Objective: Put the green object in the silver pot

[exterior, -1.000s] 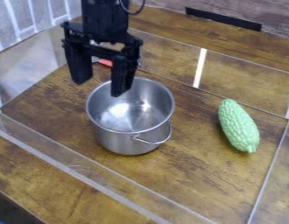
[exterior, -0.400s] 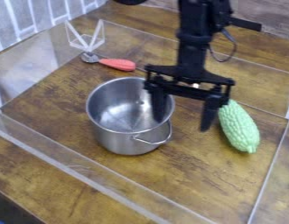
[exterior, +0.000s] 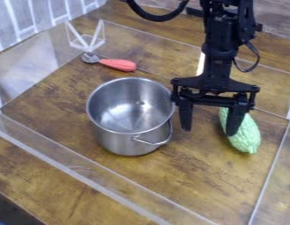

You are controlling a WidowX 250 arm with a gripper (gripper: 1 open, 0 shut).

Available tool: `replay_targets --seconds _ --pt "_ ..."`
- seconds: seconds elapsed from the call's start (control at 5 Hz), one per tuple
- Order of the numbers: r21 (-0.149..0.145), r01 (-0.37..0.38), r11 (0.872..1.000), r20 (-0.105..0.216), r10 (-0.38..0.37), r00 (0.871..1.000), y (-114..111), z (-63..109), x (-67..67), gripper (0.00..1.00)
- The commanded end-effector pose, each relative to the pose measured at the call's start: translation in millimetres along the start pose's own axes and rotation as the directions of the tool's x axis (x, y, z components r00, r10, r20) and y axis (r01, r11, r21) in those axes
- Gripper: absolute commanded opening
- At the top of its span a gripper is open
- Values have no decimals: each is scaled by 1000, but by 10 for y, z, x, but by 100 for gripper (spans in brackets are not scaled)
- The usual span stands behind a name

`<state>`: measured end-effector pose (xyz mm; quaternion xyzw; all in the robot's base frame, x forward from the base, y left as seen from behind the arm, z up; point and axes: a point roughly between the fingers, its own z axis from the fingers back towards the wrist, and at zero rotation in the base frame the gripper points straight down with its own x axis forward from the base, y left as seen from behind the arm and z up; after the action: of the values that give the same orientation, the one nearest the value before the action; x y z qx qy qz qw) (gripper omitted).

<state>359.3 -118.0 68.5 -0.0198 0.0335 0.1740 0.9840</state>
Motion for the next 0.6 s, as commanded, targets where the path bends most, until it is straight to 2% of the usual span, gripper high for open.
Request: replay_targets --seconds 0.0,0.4 --pt "-35 -17 999 44 18 999 -105 282 79 100" --pt "-35 -27 999 50 29 998 -275 435 202 100"
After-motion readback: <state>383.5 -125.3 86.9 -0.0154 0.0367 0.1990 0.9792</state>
